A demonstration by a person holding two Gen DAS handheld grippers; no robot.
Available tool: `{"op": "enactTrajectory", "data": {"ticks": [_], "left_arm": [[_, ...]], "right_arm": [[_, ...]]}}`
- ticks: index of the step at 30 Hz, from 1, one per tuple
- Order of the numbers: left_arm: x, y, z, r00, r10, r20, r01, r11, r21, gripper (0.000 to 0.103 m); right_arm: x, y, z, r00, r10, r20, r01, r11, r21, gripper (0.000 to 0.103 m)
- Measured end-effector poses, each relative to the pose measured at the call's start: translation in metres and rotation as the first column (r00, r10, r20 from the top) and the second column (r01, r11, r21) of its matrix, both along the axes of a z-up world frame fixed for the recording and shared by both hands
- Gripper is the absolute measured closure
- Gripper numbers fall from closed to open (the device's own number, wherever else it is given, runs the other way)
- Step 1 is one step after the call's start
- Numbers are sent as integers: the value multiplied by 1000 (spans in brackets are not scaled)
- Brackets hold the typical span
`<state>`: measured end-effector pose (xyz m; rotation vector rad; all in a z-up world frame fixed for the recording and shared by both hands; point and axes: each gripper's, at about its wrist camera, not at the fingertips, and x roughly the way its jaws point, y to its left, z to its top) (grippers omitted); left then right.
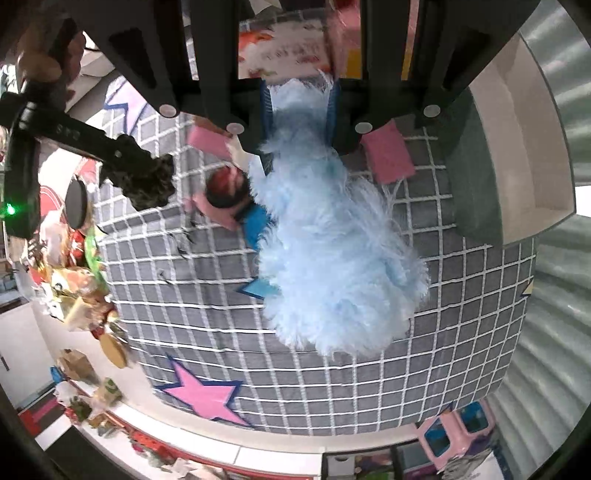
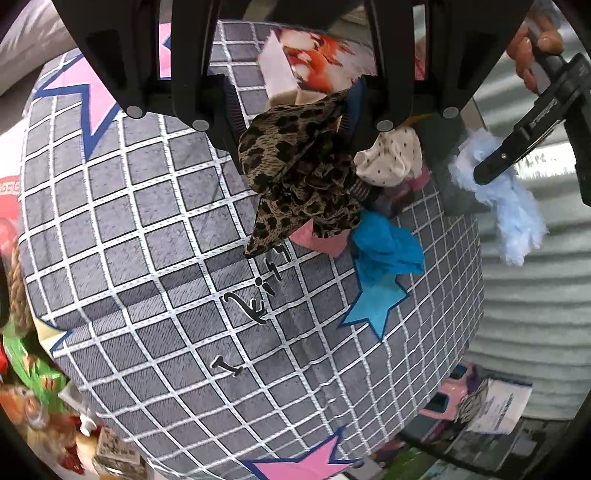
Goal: Organize soft objects
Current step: 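Lift the light-blue plush with the left tool while the right tool lifts the leopard scrunchie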
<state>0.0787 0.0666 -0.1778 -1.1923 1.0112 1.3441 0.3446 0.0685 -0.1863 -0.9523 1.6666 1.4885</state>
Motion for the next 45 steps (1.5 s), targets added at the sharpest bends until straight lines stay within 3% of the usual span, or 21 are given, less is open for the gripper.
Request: {"op": "enactTrajectory", "data": {"ticks": [1, 10, 14, 22, 23, 32, 45], "left_arm": [[-7, -17, 25, 1000, -5, -2, 5, 1000, -4, 77], [34, -68, 56, 999, 23, 45, -22, 999, -26, 77], [49, -87, 64, 998, -9, 55, 10, 1000, -25, 77], [59, -126, 80, 984, -145, 102, 144, 989, 10, 77], [58, -132, 82, 980, -149, 134, 153, 988, -21, 77], [23, -194, 105, 968, -189, 166, 186, 982, 35, 77], [-55, -260, 126, 989, -70, 134, 59, 995, 82, 77]], "right_arm": [[2, -2, 3, 1000, 16, -1, -16, 1000, 8, 56], [7, -29, 8, 988, 153, -20, -153, 988, 26, 56], [7, -45, 8, 981, 194, -6, -194, 981, 30, 56], [4, -86, 19, 985, 171, 20, -172, 983, 59, 56], [3, -93, 19, 987, 161, 30, -162, 985, 58, 56], [-37, -167, 31, 987, 152, 51, -154, 987, 39, 56], [-135, -221, 37, 945, 323, 45, -325, 944, 55, 56]]}}
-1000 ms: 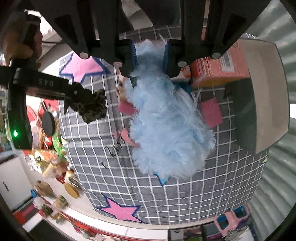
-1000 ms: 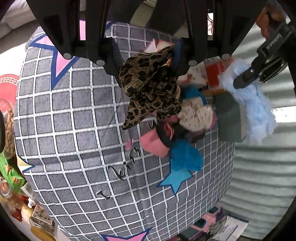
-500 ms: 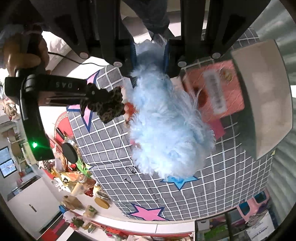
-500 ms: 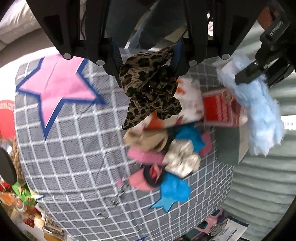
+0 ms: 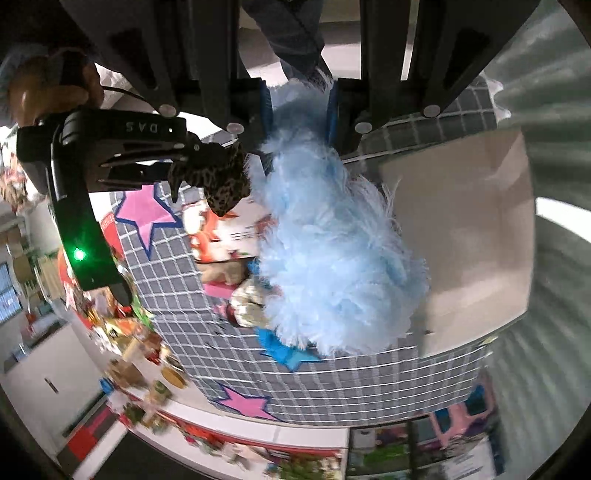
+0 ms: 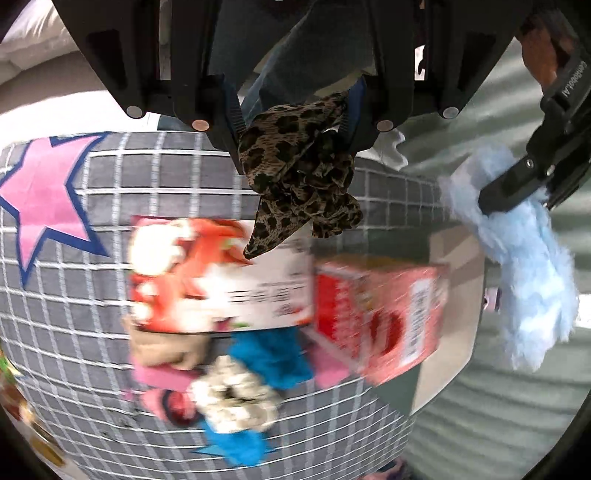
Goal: Organize soft objects
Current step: 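Lift the light-blue plush with the left tool while the right tool lifts the leopard scrunchie, then carry both held items over the open white box with both tools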
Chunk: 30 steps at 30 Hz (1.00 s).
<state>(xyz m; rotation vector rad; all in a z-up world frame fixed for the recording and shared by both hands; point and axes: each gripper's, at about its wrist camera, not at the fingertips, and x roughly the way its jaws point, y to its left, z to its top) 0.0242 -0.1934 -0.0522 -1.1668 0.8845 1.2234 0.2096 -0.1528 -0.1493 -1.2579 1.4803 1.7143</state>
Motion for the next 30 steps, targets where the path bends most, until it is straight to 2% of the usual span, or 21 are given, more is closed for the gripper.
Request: {"op": "enactTrajectory", "data": {"ticks": [7, 11, 15, 21, 25, 30], "left_arm": [[-55, -27, 2, 985, 172, -9, -172, 985, 7, 77], [-83, -39, 5, 957, 285, -57, -284, 958, 35, 77], [-109, -54, 1, 922, 379, -75, -378, 925, 27, 77], [-138, -68, -6, 888, 452, -85, -453, 891, 13, 77], [-151, -60, -7, 880, 467, -87, -469, 883, 8, 77], [-156, -47, -13, 883, 460, -96, -462, 887, 0, 77]], "right_arm": [[-51, -11, 10, 989, 145, -2, -145, 989, 29, 56], [-82, -12, 19, 974, 227, -1, -227, 972, 54, 56], [-112, -18, 29, 951, 310, 3, -309, 947, 87, 56], [-144, -18, 38, 927, 375, 8, -373, 920, 123, 56], [-160, -12, 43, 923, 385, 10, -382, 913, 142, 56], [-173, -4, 52, 925, 379, 11, -375, 913, 159, 56]]}}
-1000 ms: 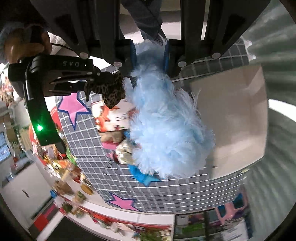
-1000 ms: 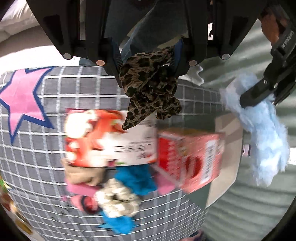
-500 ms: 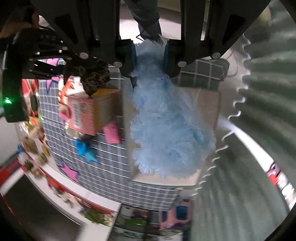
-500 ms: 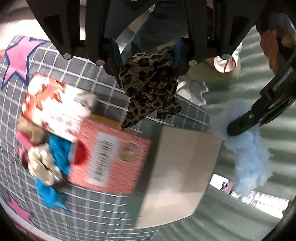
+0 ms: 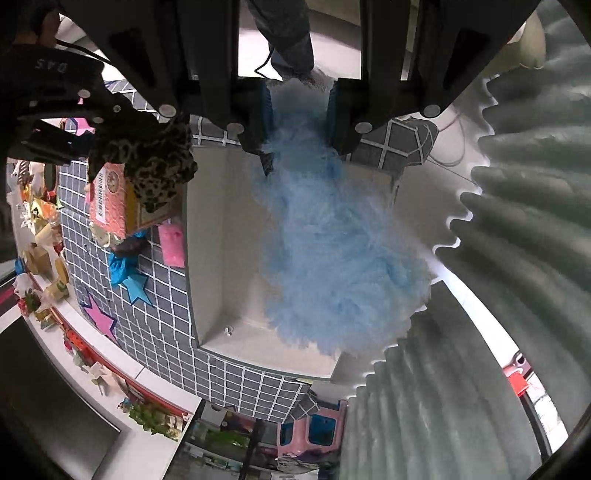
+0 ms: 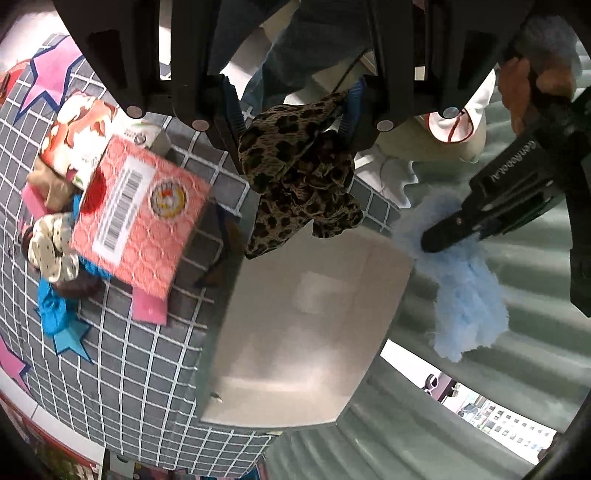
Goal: Organize soft objects
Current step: 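Carry both held items over the open white box with both tools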
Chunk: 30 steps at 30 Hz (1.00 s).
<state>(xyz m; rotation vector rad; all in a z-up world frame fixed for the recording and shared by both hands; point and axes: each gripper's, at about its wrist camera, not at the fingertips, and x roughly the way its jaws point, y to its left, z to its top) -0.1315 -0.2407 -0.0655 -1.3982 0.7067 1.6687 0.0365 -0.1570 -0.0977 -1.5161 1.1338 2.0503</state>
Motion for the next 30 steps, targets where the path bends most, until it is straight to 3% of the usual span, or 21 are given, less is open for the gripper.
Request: {"op": "enactTrajectory", "data": {"ticks": [30], "left_arm": [[-13, 21, -25, 1000, 10, 22, -9, 997, -72, 77]], "right_arm": [[-39, 12, 1, 1000, 26, 7, -26, 1000, 14, 56]]}}
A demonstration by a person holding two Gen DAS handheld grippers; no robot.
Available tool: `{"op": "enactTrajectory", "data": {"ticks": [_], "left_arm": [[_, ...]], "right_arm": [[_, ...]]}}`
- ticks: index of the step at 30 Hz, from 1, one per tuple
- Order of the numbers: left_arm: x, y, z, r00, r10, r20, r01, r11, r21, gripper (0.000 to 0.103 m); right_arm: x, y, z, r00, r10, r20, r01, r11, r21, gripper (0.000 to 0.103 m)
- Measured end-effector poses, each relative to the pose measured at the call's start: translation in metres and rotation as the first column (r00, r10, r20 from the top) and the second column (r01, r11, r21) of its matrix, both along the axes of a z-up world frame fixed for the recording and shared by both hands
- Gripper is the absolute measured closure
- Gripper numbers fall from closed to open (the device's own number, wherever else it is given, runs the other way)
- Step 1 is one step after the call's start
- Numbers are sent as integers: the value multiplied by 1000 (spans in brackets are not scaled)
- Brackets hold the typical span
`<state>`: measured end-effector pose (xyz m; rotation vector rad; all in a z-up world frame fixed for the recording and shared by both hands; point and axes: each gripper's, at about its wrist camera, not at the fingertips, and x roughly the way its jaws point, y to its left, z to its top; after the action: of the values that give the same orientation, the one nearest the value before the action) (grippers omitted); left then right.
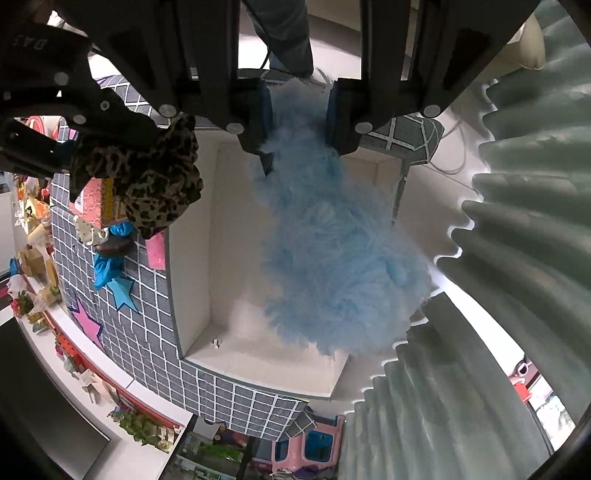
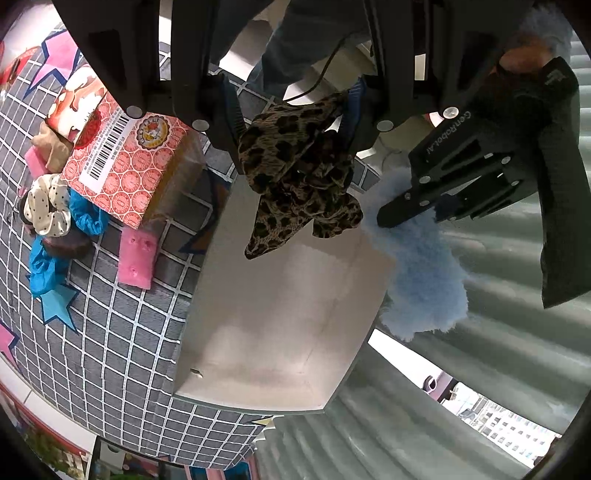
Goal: Organize soft objects
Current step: 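Carry both held items over the open white box with both tools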
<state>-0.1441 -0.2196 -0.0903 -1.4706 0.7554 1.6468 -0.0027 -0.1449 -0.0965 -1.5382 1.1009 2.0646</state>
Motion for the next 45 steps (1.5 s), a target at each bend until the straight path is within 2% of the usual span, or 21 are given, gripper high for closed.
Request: {"op": "enactTrajectory", "data": {"ticks": [9, 27, 39, 44, 45], "left_arm": [[0, 8, -11, 1000, -13, 5, 14, 999, -31, 77], [-16, 28, -61, 1000, -6, -18, 3, 989, -145, 77], [-16, 30, -65, 1000, -5, -22, 1, 987, -163, 77], [-8, 30, -62, 999, -29, -22, 26, 989, -142, 69], [-7, 30, -60, 999, -36, -27, 32, 990, -134, 61]], "right_arm": [[-7, 4, -7, 1000, -3, 7, 3, 1000, -18, 56], [-40, 28, -41, 997, -10, 74, 12, 1000, -26, 56], [-45, 34, -48, 996, -13, 85, 18, 998, -59, 56], [-43, 34, -48, 997, -17, 74, 22, 998, -67, 56], [-43, 33, -48, 997, -14, 72, 18, 998, -67, 55]]}}
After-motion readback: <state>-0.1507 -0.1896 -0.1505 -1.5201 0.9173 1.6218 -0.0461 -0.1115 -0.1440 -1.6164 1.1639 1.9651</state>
